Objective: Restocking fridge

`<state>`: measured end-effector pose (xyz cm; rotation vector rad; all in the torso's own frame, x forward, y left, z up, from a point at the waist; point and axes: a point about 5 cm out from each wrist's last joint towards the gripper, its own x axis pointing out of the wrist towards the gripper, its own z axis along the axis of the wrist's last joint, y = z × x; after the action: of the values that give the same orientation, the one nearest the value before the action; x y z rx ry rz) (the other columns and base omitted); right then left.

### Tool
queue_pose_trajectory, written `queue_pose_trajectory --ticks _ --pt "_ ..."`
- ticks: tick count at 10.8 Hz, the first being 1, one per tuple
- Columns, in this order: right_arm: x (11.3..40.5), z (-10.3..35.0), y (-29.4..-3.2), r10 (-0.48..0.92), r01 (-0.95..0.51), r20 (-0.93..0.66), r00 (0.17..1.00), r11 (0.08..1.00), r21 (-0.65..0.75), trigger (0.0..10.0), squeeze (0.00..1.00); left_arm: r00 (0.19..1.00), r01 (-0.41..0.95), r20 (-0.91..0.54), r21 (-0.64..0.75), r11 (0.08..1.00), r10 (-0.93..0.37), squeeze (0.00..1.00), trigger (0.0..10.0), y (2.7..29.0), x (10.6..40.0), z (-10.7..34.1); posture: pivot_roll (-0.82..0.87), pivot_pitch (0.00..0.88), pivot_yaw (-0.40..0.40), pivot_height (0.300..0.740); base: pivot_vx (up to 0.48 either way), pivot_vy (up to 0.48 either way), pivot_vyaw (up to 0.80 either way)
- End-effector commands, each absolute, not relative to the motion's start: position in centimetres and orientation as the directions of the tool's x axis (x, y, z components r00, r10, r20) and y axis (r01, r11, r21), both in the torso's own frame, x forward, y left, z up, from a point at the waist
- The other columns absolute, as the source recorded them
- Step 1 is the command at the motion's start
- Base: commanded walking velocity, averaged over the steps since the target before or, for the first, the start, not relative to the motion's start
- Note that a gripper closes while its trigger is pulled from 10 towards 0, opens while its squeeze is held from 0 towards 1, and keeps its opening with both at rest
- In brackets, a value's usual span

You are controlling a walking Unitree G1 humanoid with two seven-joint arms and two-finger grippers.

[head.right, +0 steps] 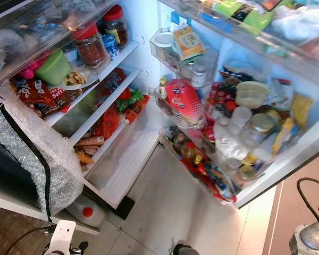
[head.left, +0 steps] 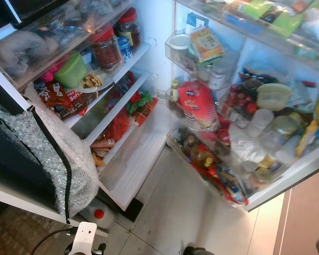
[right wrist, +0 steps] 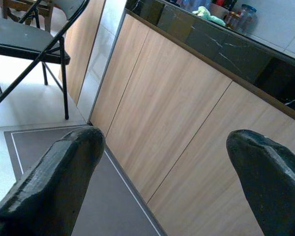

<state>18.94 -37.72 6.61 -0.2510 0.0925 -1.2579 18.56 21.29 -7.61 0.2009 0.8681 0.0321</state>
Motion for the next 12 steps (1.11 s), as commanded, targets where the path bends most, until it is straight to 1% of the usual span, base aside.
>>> queue_pose_trajectory --ticks 1,4,6,7,9,12 --pt "18.7 6.5 -37.6 -0.951 0.930 0.066 0.302 0.279 -0.240 10.0 0.00 0.615 0.059 -0.780 0.197 0.979 0.120 0.00 10.0 21.7 17.6 -8.1 0.02 0.159 0.070 0.740 0.000 0.000 0.00" --pt "18.8 6.6 -37.3 -0.946 0.926 0.066 0.318 0.296 -0.234 10.0 0.00 0.616 0.058 -0.779 0.198 0.979 0.121 0.00 10.0 21.7 17.7 -8.0 0.02 0.162 0.071 0.740 0.000 0.000 0.00" --pt "20.0 6.0 -36.4 -0.911 0.893 0.010 0.412 0.401 -0.206 10.0 0.00 0.618 0.060 -0.778 0.196 0.979 0.118 0.00 10.0 21.6 17.8 -8.0 0.02 0.163 0.071 0.740 0.000 0.000 0.00" --pt "20.2 5.9 -36.0 -0.902 0.882 0.006 0.432 0.421 -0.212 10.0 0.00 0.618 0.060 -0.777 0.196 0.979 0.117 0.00 10.0 21.5 17.8 -8.0 0.02 0.163 0.069 0.740 0.000 0.000 0.00" --pt "20.2 5.5 -35.6 -0.896 0.875 -0.012 0.444 0.436 -0.212 10.0 0.00 0.617 0.061 -0.778 0.195 0.979 0.116 0.00 10.0 21.5 17.7 -8.0 0.03 0.166 0.072 0.740 0.000 0.000 0.00" --pt "20.1 5.0 -34.9 -0.858 0.839 -0.024 0.512 0.506 -0.201 10.0 0.00 0.616 0.062 -0.779 0.197 0.978 0.118 0.00 10.0 21.6 17.7 -8.0 0.03 0.168 0.073 0.740 0.000 0.000 0.00"
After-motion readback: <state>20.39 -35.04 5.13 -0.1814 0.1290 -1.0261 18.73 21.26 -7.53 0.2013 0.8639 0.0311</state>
